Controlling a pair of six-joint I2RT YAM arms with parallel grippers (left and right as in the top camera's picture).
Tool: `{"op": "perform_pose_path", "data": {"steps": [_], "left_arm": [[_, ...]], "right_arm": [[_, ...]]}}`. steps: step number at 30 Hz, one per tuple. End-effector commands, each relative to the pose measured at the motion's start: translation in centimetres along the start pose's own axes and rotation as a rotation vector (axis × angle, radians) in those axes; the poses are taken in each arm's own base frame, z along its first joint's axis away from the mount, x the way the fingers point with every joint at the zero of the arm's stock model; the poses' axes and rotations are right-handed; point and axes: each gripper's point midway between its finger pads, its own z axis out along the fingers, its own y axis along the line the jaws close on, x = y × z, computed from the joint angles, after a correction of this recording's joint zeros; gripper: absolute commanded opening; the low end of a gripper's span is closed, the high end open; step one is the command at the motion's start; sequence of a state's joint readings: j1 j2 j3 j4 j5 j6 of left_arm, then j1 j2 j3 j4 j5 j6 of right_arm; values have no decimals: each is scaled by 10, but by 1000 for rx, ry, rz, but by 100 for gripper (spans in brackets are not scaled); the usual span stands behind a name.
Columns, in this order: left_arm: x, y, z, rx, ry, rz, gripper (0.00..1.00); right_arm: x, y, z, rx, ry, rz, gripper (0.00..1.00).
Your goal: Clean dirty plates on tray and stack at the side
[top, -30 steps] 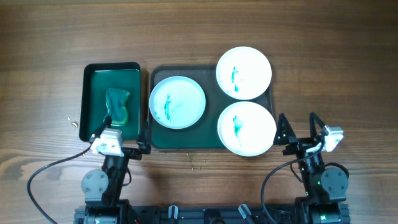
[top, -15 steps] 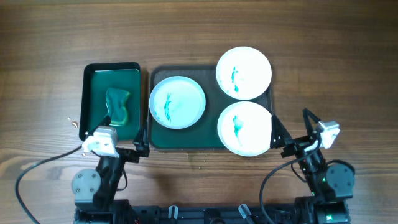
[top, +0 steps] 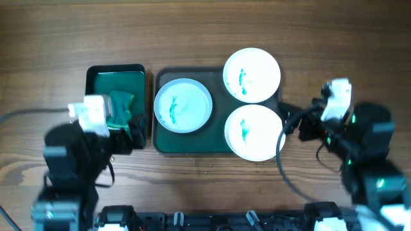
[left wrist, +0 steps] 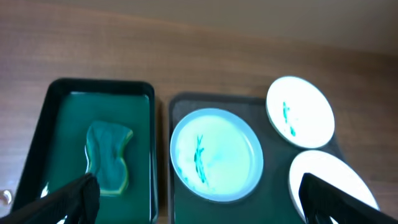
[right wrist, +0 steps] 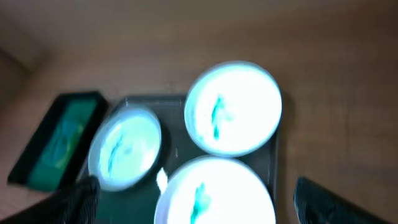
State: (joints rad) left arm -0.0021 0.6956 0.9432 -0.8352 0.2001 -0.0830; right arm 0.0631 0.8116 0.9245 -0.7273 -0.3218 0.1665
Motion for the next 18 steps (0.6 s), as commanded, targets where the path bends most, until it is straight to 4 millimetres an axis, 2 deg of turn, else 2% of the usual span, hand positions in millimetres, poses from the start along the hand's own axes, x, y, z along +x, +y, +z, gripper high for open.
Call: {"op": "perform_pose_path", "data": {"steps": [1,5,8,10,11,15,17,18], "left_arm": [[-24,-3,3,-13,128,-5,100],[-29,-1,24,-19,256,-33,100],[-21,3,43,-24,320,-51,100],[-14,6,56,-28,369,-63,100],[-11,8,61,-31,388,-67,100],[-2,13,76,-40,441,-79,100],[-2,21,81,-88,445,-108,89],[-2,30,81,-152,437,-153,88]], "right_arm": [[-18,5,8,-6,150,-53,100],[-19,-4,39,5,280,-4,100],[-13,-5,60,-24,327,59,100],[-10,15,72,-174,356,31,98],[-8,20,78,-213,370,40,92],[11,34,108,-228,460,107,81],[28,47,131,-225,527,144,75],[34,51,138,-225,544,148,72]]}}
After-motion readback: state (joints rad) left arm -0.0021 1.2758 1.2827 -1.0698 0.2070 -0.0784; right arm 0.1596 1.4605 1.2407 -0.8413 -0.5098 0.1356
